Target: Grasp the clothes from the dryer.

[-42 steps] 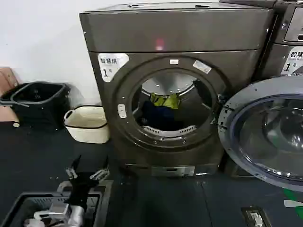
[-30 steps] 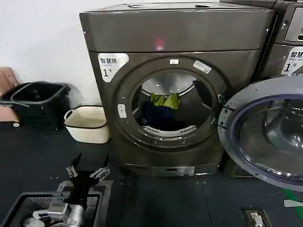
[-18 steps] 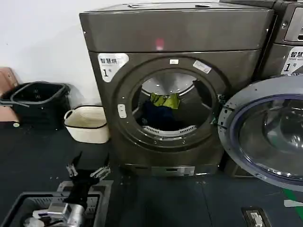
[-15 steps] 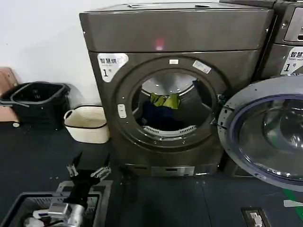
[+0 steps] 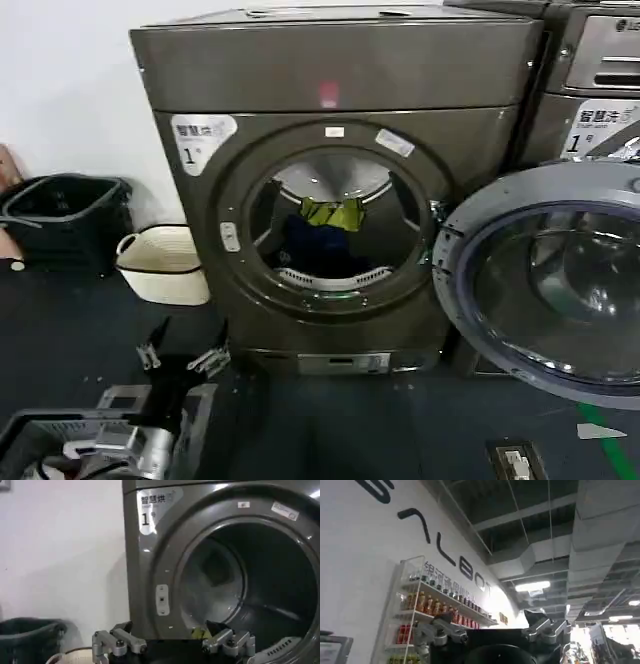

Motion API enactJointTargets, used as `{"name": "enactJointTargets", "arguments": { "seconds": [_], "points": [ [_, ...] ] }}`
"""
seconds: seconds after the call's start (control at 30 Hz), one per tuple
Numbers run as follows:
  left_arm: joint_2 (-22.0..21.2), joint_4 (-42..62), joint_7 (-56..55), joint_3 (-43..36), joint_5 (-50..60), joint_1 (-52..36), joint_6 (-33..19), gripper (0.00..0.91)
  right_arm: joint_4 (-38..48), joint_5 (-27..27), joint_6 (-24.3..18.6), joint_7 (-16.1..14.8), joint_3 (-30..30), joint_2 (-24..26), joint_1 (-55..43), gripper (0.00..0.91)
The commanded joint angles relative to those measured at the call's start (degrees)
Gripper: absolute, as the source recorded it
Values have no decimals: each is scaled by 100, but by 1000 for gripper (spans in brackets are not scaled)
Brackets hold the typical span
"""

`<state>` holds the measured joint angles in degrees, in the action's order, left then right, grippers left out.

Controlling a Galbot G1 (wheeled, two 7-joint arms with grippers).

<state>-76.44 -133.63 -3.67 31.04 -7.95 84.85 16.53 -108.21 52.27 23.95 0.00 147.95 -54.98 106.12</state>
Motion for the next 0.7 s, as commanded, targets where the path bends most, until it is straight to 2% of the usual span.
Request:
{"name": "enactJointTargets", "arguments": {
  "seconds": [0.03,0.7],
  "points": [
    [-9,-5,7,55,-46,-3,9,907,-7,-14,-20,-4,1,-1,3,907],
    [4,34,39,67,-70,-46,4,907,-67,-25,-46,-102,-36,-62,-58,907]
  ]
}}
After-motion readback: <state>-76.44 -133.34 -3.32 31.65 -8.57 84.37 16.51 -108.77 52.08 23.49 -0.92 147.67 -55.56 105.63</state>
